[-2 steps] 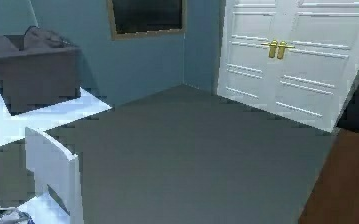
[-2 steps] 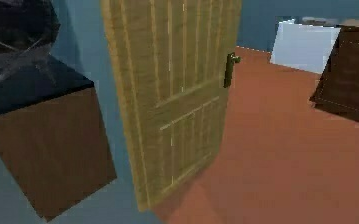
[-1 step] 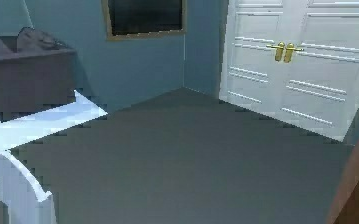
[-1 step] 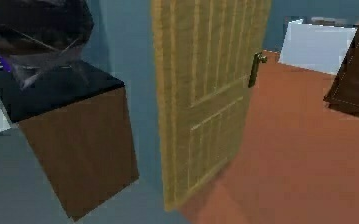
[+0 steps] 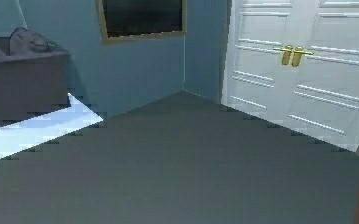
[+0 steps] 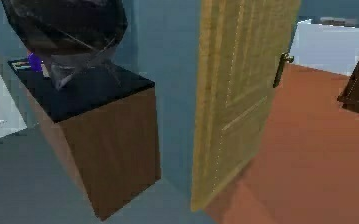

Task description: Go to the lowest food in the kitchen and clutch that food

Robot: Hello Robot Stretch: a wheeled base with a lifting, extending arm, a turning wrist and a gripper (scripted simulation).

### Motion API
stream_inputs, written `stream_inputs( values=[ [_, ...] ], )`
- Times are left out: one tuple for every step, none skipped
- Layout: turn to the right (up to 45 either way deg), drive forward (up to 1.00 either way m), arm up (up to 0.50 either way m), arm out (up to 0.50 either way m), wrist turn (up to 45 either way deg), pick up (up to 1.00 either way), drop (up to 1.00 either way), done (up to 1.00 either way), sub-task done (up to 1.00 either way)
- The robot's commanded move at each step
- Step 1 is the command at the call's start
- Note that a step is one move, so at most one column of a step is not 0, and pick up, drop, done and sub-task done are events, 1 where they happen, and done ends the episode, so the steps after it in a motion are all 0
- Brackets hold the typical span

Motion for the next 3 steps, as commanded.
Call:
stream_inputs(
  values=[
    [45.0,0.00,0.00,0.00,0.0,0.00,0.00,0.00,0.00],
    [0.0,0.10,0.00,0.00,0.0,0.00,0.00,0.00,0.00],
    [-27.0,0.00,0.00,0.00,0.0,0.00,0.00,0.00,0.00]
  ],
)
